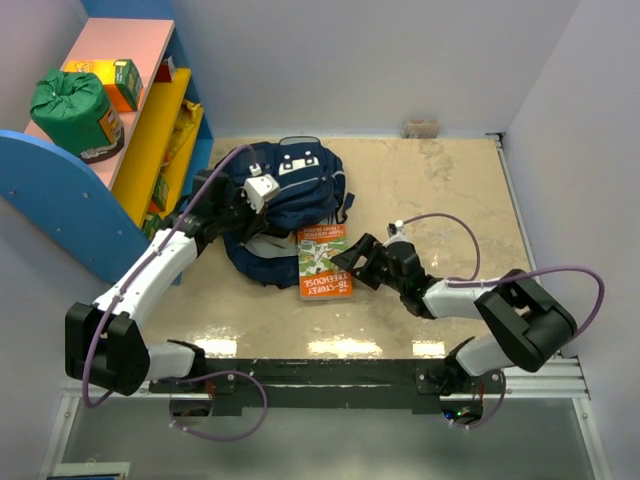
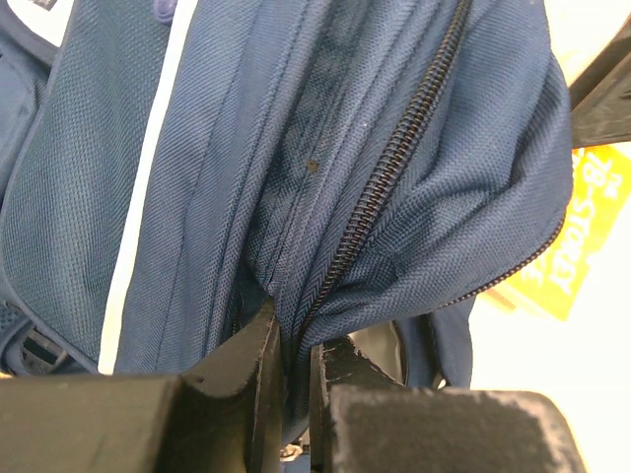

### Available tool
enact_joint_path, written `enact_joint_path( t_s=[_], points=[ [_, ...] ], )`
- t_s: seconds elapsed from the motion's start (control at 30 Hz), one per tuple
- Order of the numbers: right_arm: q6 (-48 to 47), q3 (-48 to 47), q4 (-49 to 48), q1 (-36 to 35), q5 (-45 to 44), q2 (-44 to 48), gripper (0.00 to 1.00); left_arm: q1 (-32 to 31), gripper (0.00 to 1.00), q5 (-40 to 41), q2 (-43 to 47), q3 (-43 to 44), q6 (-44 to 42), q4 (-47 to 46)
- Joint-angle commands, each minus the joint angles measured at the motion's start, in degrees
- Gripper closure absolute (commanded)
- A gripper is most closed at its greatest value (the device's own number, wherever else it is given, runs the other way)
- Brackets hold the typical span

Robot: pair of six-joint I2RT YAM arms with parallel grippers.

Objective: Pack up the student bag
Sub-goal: Pick up the book from the center of the board.

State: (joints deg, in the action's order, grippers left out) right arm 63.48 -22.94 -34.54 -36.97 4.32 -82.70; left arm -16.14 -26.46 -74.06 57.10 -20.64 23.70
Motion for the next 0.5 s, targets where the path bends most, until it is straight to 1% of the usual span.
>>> enact_joint_path(
  t_s=[0.0, 0.07, 0.1, 0.13, 0.23, 0.27, 0.3, 0.47],
  points=[
    [4.9, 4.0, -24.6, -0.6, 8.2, -2.8, 0.14, -0.7, 1.0, -7.4, 0.6, 4.0, 1.3, -5.1],
    [6.2, 5.4, -28.4, -0.6, 9.4, -4.8, 0.17, -0.7, 1.0, -7.6, 0.2, 3.8, 1.4, -5.3],
    [6.6, 5.6, -32.1, -0.7, 10.0, -5.5, 0.19, -0.8, 1.0, -7.7, 0.1, 3.8, 1.6, -5.4],
    [6.7, 4.9, -32.3, -0.7, 10.5, -6.2, 0.19, -0.7, 1.0, -7.8, 0.1, 3.9, 1.7, -5.4],
    [4.7, 1.4, -27.3, -2.4, 10.0, -10.7, 0.17, -0.8, 1.0, -8.2, -0.1, 4.3, 2.0, -5.6],
    [3.2, 0.5, -24.3, -2.9, 9.4, -12.0, 0.17, -0.8, 1.0, -8.3, -0.1, 4.6, 2.1, -5.5],
    [2.7, -0.1, -23.4, -3.7, 8.8, -14.4, 0.17, -0.7, 1.0, -8.3, 0.0, 4.7, 2.1, -5.4],
    [-0.4, -2.5, -21.9, -4.3, 6.7, -17.4, 0.2, -0.7, 1.0, -8.1, 0.2, 4.7, 1.6, -4.5]
  ],
)
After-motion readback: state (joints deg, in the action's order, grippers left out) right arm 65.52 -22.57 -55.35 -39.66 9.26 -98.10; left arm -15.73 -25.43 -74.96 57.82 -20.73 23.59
